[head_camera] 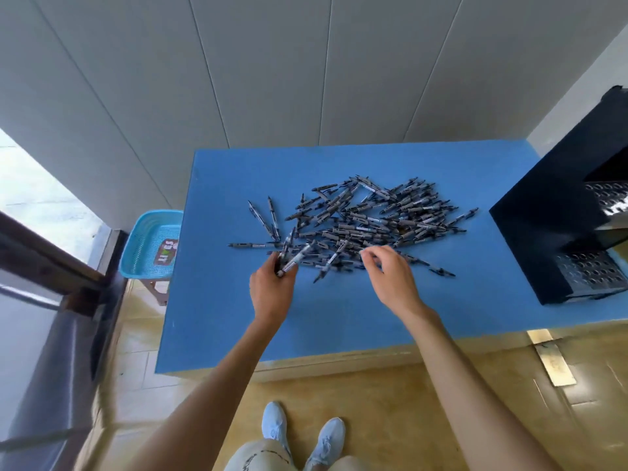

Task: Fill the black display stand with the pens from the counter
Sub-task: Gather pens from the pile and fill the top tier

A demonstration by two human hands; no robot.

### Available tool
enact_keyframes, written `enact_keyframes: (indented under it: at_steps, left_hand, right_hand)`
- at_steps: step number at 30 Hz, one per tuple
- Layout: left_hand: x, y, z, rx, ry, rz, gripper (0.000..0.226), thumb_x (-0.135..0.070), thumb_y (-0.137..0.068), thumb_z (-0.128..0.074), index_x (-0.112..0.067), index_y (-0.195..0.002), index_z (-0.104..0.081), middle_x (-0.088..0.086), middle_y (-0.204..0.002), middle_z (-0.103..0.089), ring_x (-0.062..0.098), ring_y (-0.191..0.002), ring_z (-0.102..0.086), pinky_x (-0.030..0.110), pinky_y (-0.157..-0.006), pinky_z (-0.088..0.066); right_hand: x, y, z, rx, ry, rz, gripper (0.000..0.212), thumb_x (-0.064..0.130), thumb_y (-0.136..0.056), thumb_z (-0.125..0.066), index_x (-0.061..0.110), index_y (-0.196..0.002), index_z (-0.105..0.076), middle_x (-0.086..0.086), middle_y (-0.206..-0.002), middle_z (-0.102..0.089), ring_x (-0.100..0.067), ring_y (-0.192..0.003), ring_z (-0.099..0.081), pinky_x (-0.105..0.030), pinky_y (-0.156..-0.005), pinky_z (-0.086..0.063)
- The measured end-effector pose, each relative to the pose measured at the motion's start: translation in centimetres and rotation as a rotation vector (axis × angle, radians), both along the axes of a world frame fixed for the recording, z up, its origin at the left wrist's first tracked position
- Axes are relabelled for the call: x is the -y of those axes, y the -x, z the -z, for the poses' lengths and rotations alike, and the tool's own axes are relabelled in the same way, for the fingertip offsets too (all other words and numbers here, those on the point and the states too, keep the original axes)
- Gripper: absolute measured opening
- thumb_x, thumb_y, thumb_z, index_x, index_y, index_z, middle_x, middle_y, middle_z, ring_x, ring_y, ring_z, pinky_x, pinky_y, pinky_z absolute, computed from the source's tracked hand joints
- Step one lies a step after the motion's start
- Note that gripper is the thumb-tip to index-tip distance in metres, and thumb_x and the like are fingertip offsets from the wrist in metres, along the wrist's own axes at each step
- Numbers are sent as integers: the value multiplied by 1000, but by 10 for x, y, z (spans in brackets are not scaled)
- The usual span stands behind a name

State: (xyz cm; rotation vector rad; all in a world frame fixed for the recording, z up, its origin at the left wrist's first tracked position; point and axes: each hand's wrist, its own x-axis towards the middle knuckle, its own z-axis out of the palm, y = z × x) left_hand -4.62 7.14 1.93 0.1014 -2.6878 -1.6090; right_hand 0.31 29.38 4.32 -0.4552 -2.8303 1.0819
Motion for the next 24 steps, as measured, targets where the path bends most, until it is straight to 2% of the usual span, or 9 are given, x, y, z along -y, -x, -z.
enact_keyframes:
  at_steps: [4, 7, 10, 17, 22, 24]
  left_hand:
    - [24, 30, -6, -105, -219, -206, 39, -18, -89, -65, -12, -69, -32, -6, -55, -27, 14, -61, -20, 32, -55, -19]
    - [36, 49, -4, -154, -316, -286, 37, -9, -85, -62, -14, -67, -30, -7, -60, -24, 16, -65, -21, 35, -57, -19]
    - [45, 58, 3, -128, -348, -324, 33, -6, -83, -60, -11, -68, -31, -2, -64, -24, 16, -66, -20, 34, -59, -18]
    - [53, 65, 6, -44, -408, -278, 39, 2, -81, -60, -17, -67, -29, -12, -59, -24, 13, -61, -19, 27, -54, -18]
    - [53, 66, 9, -143, -406, -283, 26, -7, -91, -59, -5, -75, -39, -3, -64, -32, 16, -65, -26, 32, -58, -23]
    - [52, 68, 11, -179, -392, -290, 28, -18, -94, -61, -13, -75, -42, -7, -64, -35, 17, -66, -29, 34, -59, -26]
  right_hand:
    - [36, 38, -3, -97, 2, -85, 29, 36, -105, -45, 20, -111, -69, 5, -105, -63, -9, -92, -60, -32, -81, -52]
    - [53, 59, -1, -124, -12, -125, 29, 36, -105, -45, 19, -111, -69, 5, -106, -63, -10, -95, -60, -32, -83, -51]
    - [63, 67, 4, -129, -27, -148, 28, 36, -105, -46, 21, -109, -68, 7, -105, -62, -10, -95, -59, -30, -83, -49]
    - [63, 61, 21, -98, -25, -113, 26, 35, -104, -46, 22, -110, -68, 8, -106, -62, -10, -95, -60, -35, -85, -52]
    - [63, 55, 24, -84, -31, -83, 25, 32, -105, -47, 21, -110, -68, 7, -108, -61, -10, -97, -59, -33, -85, -51]
    - [65, 54, 24, -87, -34, -75, 25, 32, -105, -47, 21, -110, -68, 7, -108, -61, -11, -96, -59, -33, -85, -51]
